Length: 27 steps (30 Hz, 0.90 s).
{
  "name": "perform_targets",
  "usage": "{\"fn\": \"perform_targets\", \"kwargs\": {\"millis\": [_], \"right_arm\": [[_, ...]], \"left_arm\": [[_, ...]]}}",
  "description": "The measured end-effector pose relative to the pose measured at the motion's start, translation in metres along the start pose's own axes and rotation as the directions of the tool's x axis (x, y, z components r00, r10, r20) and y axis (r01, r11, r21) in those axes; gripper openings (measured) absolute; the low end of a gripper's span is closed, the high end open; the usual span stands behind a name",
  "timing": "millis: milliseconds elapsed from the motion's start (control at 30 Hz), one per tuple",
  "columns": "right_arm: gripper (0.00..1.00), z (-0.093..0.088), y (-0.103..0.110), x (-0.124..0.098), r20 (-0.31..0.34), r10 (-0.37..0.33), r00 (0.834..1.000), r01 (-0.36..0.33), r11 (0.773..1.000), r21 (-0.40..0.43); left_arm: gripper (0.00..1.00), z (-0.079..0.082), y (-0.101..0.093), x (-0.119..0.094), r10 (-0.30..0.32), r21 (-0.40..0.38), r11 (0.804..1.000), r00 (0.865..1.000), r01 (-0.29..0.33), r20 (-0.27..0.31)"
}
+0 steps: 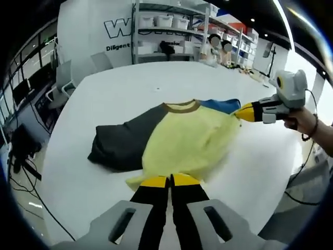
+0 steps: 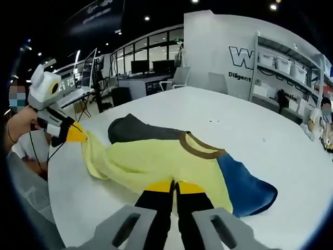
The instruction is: Fold the garment on the visible template until the final outline fits inside the template.
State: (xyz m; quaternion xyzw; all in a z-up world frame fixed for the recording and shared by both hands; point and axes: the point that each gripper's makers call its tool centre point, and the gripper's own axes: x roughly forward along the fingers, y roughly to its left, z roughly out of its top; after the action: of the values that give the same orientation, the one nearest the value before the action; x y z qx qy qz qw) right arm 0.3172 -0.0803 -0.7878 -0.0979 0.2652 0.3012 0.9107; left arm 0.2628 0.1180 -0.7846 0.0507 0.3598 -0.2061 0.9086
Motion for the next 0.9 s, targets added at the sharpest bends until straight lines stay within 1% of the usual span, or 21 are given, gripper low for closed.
{"fn": "perform_targets", "kwargs": {"millis": [67, 133, 167, 233, 267, 300, 400, 467, 500, 600, 700, 800, 867, 900], "right_arm": [[0.00, 0.004, -0.003, 0.005, -0.006, -0.006, 1.000, 0.006, 1.000, -0.005], [0.00, 0.010, -0.007, 0.012, 0.004, -0.012, 1.000, 0.012, 1.000, -0.003], [0.00, 0.012, -0.009, 0.014, 0.003, -0.014, 1.000, 0.014, 1.000, 0.000], [0.00, 0.017, -0.013, 0.021, 0.009, -0.022, 1.000, 0.022, 1.000, 0.010], [0.00, 0.018, -0.013, 0.023, 0.009, -0.024, 1.000, 0.023, 1.000, 0.013], [0.00, 0.022, -0.016, 0.030, 0.015, -0.029, 0.999, 0.029, 0.999, 0.020], [0.00, 0.025, -0.020, 0.040, 0.007, -0.040, 0.999, 0.040, 0.999, 0.017], [0.00, 0.026, -0.025, 0.048, 0.004, -0.050, 0.999, 0.050, 0.999, 0.014], [0.00, 0.027, -0.027, 0.052, 0.007, -0.055, 0.998, 0.055, 0.998, 0.017], [0.00, 0.024, -0.037, 0.067, -0.010, -0.072, 0.997, 0.072, 0.997, 0.028], [0.00, 0.022, -0.045, 0.077, -0.021, -0.088, 0.996, 0.089, 0.995, 0.046], [0.00, 0.021, -0.049, 0.088, -0.023, -0.097, 0.995, 0.097, 0.995, 0.038], [0.00, 0.018, -0.052, 0.097, -0.042, -0.098, 0.994, 0.100, 0.994, 0.036], [0.00, 0.015, -0.053, 0.100, -0.056, -0.098, 0.994, 0.099, 0.995, 0.030]], "left_arm": [[0.01, 0.005, 0.004, 0.001, 0.011, -0.004, 1.000, 1.000, -0.011, 0.014], [0.01, 0.009, 0.009, 0.003, 0.020, -0.006, 1.000, 1.000, -0.020, 0.023], [0.01, 0.014, 0.014, 0.006, 0.028, -0.003, 1.000, 0.999, -0.028, 0.041], [0.01, 0.018, 0.017, 0.008, 0.037, -0.001, 0.999, 0.998, -0.037, 0.050], [0.01, 0.020, 0.019, 0.010, 0.037, 0.004, 0.999, 0.998, -0.037, 0.054], [0.01, 0.021, 0.022, 0.013, 0.039, 0.004, 0.999, 0.998, -0.039, 0.057], [0.01, 0.025, 0.025, 0.020, 0.037, 0.008, 0.999, 0.997, -0.037, 0.068], [0.01, 0.025, 0.029, 0.026, 0.046, 0.023, 0.999, 0.997, -0.047, 0.062], [0.01, 0.025, 0.034, 0.030, 0.064, 0.042, 0.997, 0.996, -0.066, 0.055], [0.01, 0.024, 0.042, 0.040, 0.088, 0.057, 0.994, 0.995, -0.091, 0.046], [0.01, 0.026, 0.047, 0.049, 0.100, 0.066, 0.993, 0.994, -0.103, 0.043], [0.01, 0.026, 0.049, 0.057, 0.103, 0.068, 0.992, 0.994, -0.106, 0.040], [0.01, 0.023, 0.050, 0.062, 0.106, 0.072, 0.992, 0.994, -0.107, 0.023], [0.01, 0.021, 0.054, 0.068, 0.113, 0.079, 0.990, 0.993, -0.114, 0.013]]}}
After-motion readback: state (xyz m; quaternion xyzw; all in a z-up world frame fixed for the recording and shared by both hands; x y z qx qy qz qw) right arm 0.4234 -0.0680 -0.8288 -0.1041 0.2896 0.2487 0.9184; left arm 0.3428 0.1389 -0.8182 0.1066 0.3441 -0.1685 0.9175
